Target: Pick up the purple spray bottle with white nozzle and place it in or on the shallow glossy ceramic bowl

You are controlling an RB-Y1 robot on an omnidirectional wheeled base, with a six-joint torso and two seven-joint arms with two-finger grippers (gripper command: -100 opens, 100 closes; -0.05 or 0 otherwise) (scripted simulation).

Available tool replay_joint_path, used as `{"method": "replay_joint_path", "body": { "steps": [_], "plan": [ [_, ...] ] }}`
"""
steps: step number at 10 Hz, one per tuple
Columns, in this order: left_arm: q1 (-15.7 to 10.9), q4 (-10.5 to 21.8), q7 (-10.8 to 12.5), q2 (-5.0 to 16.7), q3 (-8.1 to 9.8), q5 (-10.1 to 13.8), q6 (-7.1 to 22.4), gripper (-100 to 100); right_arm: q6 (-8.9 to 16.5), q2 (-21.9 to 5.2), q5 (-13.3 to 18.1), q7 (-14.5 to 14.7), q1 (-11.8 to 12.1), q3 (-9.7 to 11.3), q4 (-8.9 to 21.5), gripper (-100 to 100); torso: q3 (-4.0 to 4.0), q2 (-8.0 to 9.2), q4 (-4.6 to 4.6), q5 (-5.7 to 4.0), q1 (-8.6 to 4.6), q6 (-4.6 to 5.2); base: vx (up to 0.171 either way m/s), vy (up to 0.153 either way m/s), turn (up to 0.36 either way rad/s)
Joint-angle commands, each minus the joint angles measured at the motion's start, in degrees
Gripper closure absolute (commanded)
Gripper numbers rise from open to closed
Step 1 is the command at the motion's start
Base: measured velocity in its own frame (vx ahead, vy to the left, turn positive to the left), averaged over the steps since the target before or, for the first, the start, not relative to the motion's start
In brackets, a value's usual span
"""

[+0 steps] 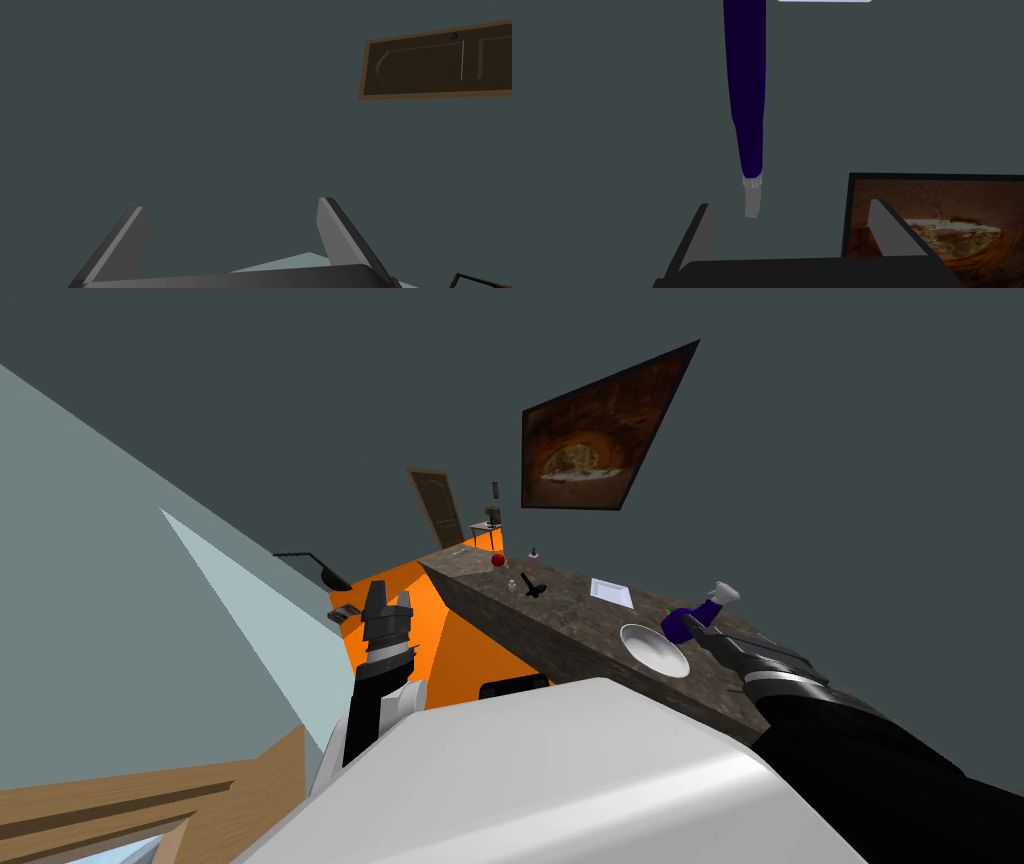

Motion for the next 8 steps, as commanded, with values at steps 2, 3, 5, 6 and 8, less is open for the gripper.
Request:
{"method": "replay_joint_path", "body": {
  "steps": [2,3,5,6,8],
  "plan": [
    [0.0,0.0,0.0,0.0,0.0,0.0,0.0,0,0.96,-0.98,-2.69,-1.18,2.47,-2.85,-2.25,-100,0.0,0.0,0.0,0.0,0.01,0.0,0.007,0.013,0.025],
    [0.0,0.0,0.0,0.0,0.0,0.0,0.0,0,1.26,-1.38,-3.71,-1.61,3.4,-3.95,-2.99,-100,0.0,-0.01,0.0,0.0,0.01,0.0,0.008,0.012,0.028],
    [0.0,0.0,0.0,0.0,0.0,0.0,0.0,0,1.36,-1.21,-3.23,-1.42,2.97,-3.42,-2.69,0,0.0,0.0,0.0,-0.02,-0.03,0.0,0.0,0.0,0.0],
    [0.0,0.0,0.0,0.0,0.0,0.0,0.0,0,1.34,-1.21,-3.22,-1.41,2.96,-3.4,-2.68,0,0.01,0.01,0.0,-0.02,-0.04,0.0,0.0,0.0,0.0],
    [0.0,0.0,0.0,0.0,0.0,0.0,0.0,0,1.34,-1.21,-3.22,-1.41,2.96,-3.4,-2.68,0,0.01,0.01,0.01,-0.02,-0.05,0.0,0.0,0.0,0.0]
  ]
}}
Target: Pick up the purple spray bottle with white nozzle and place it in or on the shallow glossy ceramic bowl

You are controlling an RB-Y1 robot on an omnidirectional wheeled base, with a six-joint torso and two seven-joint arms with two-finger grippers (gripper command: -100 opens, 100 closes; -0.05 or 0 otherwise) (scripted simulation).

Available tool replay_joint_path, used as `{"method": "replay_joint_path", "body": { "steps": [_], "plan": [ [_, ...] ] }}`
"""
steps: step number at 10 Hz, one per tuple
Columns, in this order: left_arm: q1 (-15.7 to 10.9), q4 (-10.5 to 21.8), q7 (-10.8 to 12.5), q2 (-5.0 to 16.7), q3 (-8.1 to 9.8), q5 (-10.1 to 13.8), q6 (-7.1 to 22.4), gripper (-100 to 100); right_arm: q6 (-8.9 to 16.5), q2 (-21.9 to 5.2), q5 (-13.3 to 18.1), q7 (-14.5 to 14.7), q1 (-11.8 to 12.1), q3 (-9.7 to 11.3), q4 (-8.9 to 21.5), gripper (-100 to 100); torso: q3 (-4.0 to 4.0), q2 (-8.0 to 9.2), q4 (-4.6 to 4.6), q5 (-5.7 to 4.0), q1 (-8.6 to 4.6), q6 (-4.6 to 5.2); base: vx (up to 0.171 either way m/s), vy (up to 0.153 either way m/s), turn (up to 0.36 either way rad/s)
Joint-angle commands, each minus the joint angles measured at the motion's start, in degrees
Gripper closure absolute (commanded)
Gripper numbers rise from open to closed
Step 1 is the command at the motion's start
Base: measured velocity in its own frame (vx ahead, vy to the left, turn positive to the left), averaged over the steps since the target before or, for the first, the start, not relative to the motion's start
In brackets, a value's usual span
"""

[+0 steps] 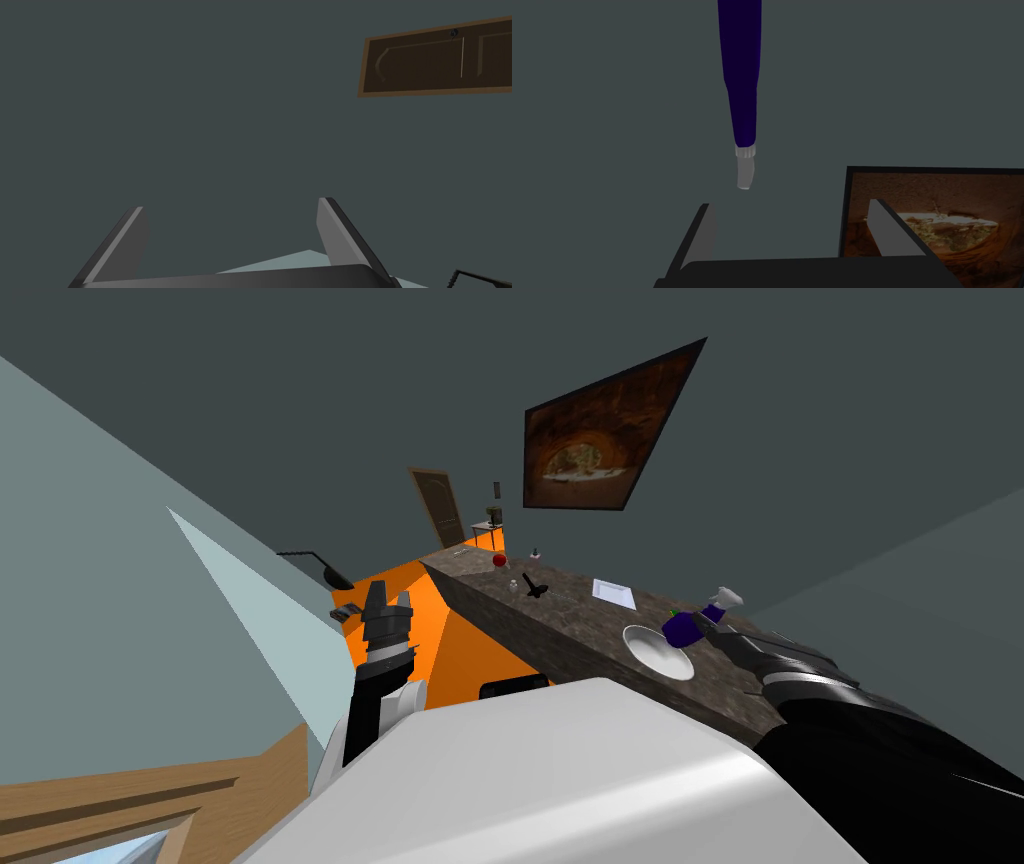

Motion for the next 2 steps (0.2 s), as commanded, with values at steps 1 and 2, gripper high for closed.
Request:
{"method": "replay_joint_path", "body": {
  "steps": [1,2],
  "plan": [
    [0.0,0.0,0.0,0.0,0.0,0.0,0.0,0,0.0,0.0,0.0,0.0,0.0,0.0,0.0,0,0.0,0.0,0.0,0.0,0.0,0.0,0.0,0.0,0.0],
    [0.0,0.0,0.0,0.0,0.0,0.0,0.0,0,0.0,0.0,0.0,0.0,0.0,0.0,0.0,0,0.0,0.0,0.0,0.0,0.0,0.0,0.0,0.0,0.0]
  ]
}}
